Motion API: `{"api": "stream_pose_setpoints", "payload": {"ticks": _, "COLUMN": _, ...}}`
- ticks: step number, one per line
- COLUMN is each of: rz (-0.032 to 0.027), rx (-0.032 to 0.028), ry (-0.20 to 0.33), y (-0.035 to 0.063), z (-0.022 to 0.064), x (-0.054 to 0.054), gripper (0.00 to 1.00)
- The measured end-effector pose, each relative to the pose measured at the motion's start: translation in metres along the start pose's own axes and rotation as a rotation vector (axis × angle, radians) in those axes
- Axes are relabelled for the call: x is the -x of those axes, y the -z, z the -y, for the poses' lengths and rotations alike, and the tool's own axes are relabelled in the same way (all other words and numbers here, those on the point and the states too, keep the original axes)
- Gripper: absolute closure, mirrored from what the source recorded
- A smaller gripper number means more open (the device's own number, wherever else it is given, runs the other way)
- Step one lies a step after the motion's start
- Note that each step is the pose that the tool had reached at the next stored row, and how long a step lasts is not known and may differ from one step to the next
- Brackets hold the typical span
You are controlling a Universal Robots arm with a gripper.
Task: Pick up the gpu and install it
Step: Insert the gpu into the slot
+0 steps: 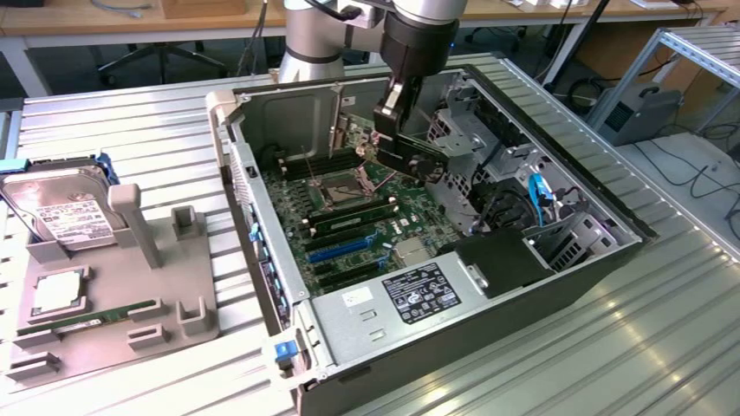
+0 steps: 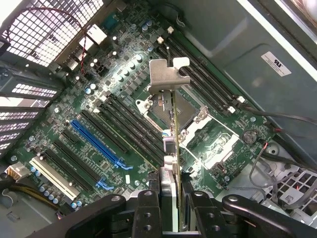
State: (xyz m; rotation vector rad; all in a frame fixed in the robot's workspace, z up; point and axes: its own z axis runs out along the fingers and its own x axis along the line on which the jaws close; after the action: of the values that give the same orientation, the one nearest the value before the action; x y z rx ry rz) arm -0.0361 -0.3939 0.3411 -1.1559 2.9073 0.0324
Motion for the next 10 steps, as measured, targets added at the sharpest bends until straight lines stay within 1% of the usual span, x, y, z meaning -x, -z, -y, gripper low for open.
{"api": "stream_pose_setpoints", "payload": {"ticks": 10, "rz": -0.0004, "rx": 0.0005, "ry": 0.027, "y": -0.0003, "z": 0.0, "x": 0.0, "gripper": 0.73}}
